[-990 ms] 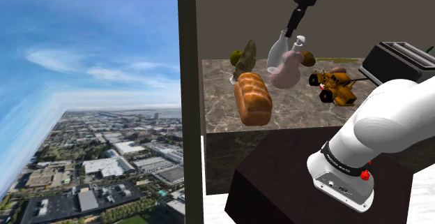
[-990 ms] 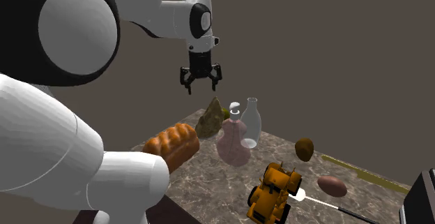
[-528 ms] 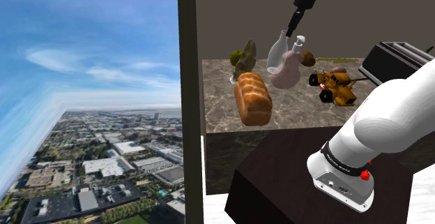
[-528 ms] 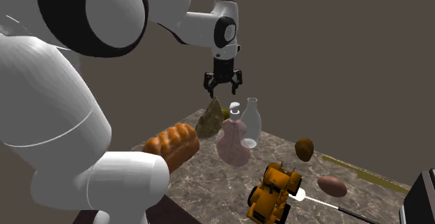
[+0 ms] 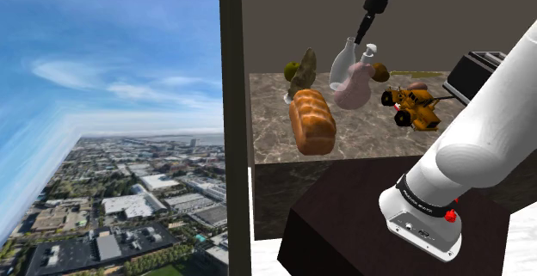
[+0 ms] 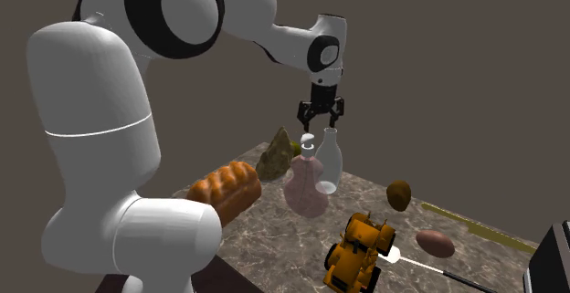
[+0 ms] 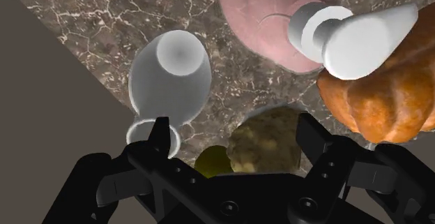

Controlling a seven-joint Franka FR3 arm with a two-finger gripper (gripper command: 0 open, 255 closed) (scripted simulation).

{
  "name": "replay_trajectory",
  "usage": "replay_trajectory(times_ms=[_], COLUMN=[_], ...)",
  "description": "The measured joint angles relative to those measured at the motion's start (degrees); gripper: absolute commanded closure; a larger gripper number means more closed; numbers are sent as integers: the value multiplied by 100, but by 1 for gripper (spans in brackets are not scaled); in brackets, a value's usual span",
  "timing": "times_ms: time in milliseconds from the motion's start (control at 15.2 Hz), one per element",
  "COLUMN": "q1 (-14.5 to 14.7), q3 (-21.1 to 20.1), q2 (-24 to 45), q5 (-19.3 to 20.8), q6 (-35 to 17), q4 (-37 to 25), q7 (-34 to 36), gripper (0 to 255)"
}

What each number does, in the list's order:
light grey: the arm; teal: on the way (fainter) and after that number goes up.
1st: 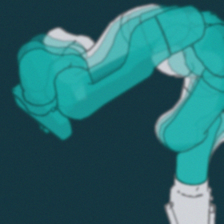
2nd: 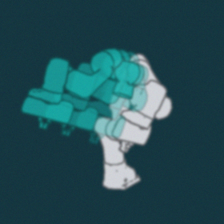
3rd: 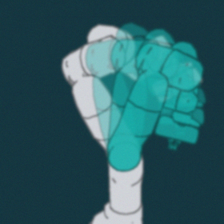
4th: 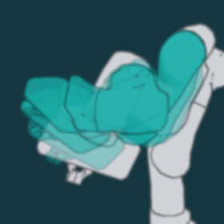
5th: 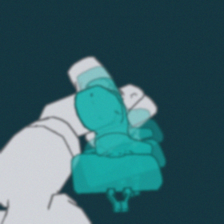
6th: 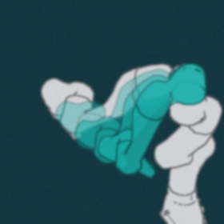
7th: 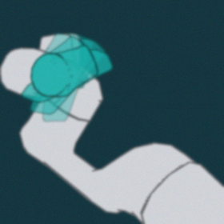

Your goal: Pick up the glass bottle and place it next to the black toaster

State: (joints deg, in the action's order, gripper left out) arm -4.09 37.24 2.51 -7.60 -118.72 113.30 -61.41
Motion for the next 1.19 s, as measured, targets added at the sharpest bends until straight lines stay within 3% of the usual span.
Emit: replay_trajectory(times_ms=[264,396,1188], q1=[-403,-520,-601], q3=[49,14,-78], q2=[1109,1351,1640], q5=[-834,-1016,-1260], q6=[147,126,-226], q4=[-911,-1061,-926], q7=[-803,-969,-1149], gripper=[0,0,0])
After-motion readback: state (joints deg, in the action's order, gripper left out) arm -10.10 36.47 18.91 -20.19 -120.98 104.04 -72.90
